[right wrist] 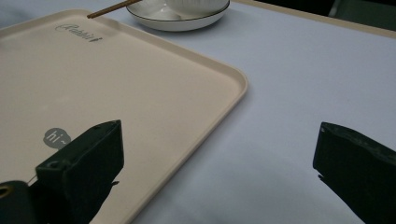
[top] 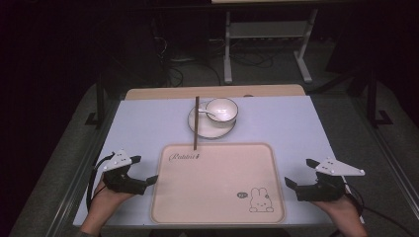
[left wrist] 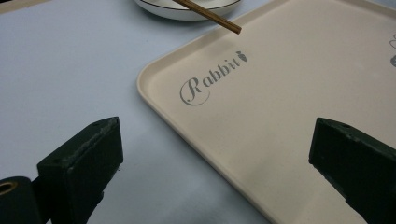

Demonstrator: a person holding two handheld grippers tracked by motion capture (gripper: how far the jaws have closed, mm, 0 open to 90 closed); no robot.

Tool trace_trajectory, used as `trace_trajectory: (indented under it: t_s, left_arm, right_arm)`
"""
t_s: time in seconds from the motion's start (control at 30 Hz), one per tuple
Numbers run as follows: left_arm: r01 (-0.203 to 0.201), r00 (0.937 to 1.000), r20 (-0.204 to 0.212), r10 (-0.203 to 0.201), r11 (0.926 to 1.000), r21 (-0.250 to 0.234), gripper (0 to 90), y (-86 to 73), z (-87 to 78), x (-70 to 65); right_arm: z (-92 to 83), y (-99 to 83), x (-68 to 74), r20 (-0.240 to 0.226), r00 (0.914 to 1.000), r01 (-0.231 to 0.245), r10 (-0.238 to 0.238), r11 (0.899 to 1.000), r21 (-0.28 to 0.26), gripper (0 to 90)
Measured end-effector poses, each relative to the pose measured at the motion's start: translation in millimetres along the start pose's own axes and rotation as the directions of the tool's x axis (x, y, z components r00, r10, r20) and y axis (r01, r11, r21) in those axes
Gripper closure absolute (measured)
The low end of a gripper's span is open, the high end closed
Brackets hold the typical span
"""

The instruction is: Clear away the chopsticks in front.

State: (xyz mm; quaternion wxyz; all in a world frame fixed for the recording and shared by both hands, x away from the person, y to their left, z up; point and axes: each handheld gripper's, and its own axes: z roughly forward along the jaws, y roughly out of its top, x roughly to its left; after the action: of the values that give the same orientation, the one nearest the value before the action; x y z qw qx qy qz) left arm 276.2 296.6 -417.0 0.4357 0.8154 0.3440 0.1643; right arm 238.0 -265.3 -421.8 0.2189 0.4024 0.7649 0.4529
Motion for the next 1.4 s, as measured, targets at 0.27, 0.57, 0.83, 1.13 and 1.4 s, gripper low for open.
trace_trajectory:
  t_s: [0.27, 0.57, 0.83, 1.13, 1.4]
  left_arm:
    - [0.022, 0.9997, 0.008, -0.022, 0.9996, 0.017, 2.1, 11.7, 9.0, 4.5]
    - [0.009, 0.9995, 0.030, -0.011, 0.9992, 0.039, 2.1, 25.6, 25.4, 6.5]
    - [0.005, 0.9988, 0.048, -0.008, 0.9981, 0.061, 2.1, 40.8, 39.9, 8.6]
    - [0.016, 0.9991, 0.038, -0.019, 0.9979, 0.062, 2.1, 62.3, 57.0, 15.2]
    - [0.007, 0.9994, 0.033, -0.009, 0.9986, 0.053, 2.1, 84.1, 73.3, 21.4]
  right_arm:
    - [-0.4, 0.3, 0.8, -0.011, 0.9999, -0.013, 0.013, 1.000, -0.007, 1.2]
    - [-3.2, -1.1, 0.4, -0.007, 0.9997, -0.025, 0.025, 1.000, -0.015, 1.2]
    - [-0.2, 0.1, 0.3, -0.010, 0.9994, -0.033, 0.033, 0.999, -0.026, 1.2]
    - [0.6, 0.9, 2.3, -0.020, 0.9996, -0.021, 0.021, 0.999, -0.027, 1.2]
    - [-0.8, -0.2, -0.4, -0.017, 0.9994, -0.030, 0.030, 0.999, -0.028, 1.2]
